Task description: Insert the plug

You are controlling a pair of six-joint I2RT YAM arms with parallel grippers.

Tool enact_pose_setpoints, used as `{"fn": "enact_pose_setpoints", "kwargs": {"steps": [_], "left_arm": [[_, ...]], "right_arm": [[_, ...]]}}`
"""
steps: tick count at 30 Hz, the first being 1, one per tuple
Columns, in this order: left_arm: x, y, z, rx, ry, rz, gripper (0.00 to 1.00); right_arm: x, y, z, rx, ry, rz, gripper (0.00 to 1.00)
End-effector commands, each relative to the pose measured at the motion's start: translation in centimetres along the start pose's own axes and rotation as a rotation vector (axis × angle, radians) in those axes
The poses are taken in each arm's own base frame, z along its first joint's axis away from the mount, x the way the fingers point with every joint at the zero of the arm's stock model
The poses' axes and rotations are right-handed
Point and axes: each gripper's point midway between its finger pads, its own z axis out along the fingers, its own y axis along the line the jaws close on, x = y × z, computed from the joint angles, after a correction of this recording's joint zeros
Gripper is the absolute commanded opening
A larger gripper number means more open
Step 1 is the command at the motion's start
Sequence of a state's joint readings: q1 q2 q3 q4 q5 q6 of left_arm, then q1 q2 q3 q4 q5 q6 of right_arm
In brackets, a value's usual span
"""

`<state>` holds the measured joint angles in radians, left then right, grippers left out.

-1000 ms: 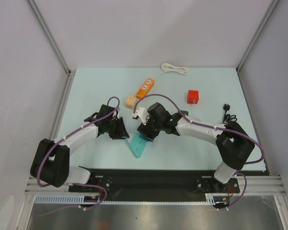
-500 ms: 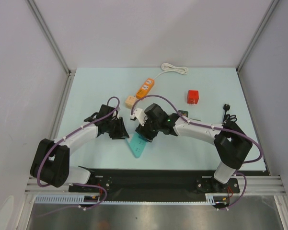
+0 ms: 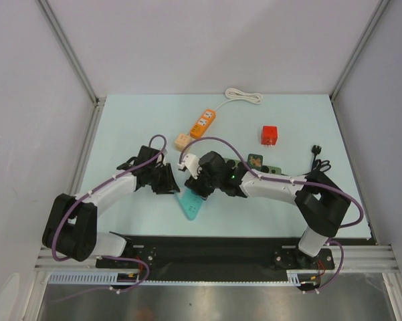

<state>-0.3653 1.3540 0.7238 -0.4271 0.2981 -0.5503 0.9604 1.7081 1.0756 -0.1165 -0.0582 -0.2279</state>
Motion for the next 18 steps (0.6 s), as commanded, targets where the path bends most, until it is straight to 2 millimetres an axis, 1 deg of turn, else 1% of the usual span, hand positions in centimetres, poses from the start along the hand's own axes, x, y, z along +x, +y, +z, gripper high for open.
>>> {"fn": "enact_pose_setpoints", "kwargs": {"steps": [1,2,3,4,5,10,11,13,14,15,16,18], "left_arm": [[0.0,0.1,0.3,0.000,0.003,-0.003,0.35],[0.0,0.1,0.3,0.000,0.003,-0.001,0.35],[0.0,0.1,0.3,-0.001,0.002,-0.003,0.35],[0.0,0.2,0.3,-0.004,0.002,-0.002,0.35],[0.0,0.2,0.3,-0.004,0.002,-0.003,0.35],[0.2,0.6,0.4,-0.020,0.006,-0.005,0.34],[0.2,0.7,0.4,-0.024,0.005,-0.007,0.34],[0.2,0.7,0.4,-0.028,0.006,-0.006,0.34],[0.2,0.8,0.4,-0.032,0.003,-0.008,0.34],[0.2,0.9,0.5,-0.037,0.004,-0.007,0.34],[0.3,1.0,0.5,-0.039,0.008,-0.010,0.34],[0.3,1.0,0.5,-0.044,0.010,-0.011,0.34]], "right_arm": [[4.8,2.4,0.9,-0.051,0.078,0.067,0.00],[6.0,2.5,0.7,-0.049,0.089,0.073,0.00],[5.7,2.4,0.7,-0.041,0.063,0.078,0.00],[4.8,2.2,0.6,-0.027,0.016,0.084,0.00],[4.8,2.4,0.5,-0.032,0.003,0.095,0.00],[5.7,2.8,0.9,-0.024,-0.033,0.124,0.00],[5.3,3.1,0.9,-0.042,-0.062,0.130,0.00],[6.3,3.5,1.1,-0.041,-0.048,0.137,0.00],[6.5,3.4,1.2,-0.030,-0.042,0.132,0.00],[6.3,3.4,1.2,-0.025,-0.051,0.128,0.00],[6.8,3.5,1.2,-0.026,-0.045,0.131,0.00],[6.6,3.5,1.3,-0.029,-0.072,0.142,0.00]]}}
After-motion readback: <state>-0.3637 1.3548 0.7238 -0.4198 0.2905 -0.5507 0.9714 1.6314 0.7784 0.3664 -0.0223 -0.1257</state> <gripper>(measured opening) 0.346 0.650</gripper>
